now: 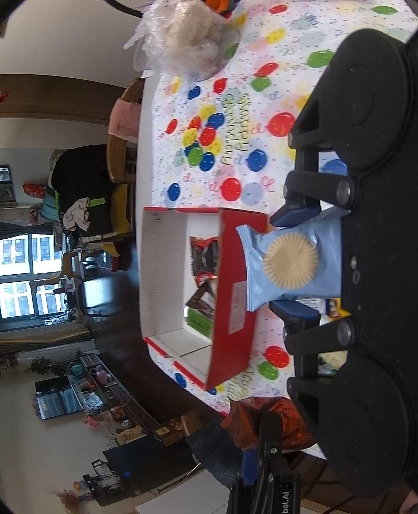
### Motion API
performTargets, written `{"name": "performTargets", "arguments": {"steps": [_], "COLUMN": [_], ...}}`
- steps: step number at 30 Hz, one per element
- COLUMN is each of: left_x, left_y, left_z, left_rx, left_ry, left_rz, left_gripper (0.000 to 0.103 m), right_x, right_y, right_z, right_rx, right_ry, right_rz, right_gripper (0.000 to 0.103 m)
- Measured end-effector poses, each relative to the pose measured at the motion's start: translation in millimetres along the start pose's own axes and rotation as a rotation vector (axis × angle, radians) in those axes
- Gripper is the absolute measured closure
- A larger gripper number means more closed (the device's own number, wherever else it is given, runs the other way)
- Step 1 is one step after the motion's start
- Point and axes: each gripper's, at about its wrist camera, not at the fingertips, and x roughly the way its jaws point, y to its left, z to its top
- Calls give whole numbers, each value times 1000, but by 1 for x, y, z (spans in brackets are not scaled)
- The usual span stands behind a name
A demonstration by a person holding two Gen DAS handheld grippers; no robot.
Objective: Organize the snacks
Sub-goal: 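Carry the Oreo bag and blue cookie packet into the red box and open both tools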
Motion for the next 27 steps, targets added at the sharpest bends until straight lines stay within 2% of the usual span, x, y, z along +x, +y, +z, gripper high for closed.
{"name": "performTargets", "arguments": {"steps": [9, 18, 27], "left_x": [15, 48, 103], "left_y": [18, 29, 42], "left_z": [46, 99, 134], "left_rx": [-47, -39, -25], "left_ry": [-7, -9, 65], "left_rz": [81, 162, 238], "left_gripper": [60, 60, 60], "right_x": [29, 73, 124], "right_y": [-3, -2, -2], "right_z": [47, 90, 114], "right_rx": [-11, -50, -84], "right_ry": [-16, 11, 71], "right_rz": [30, 39, 32], "right_gripper": [55, 55, 55]}}
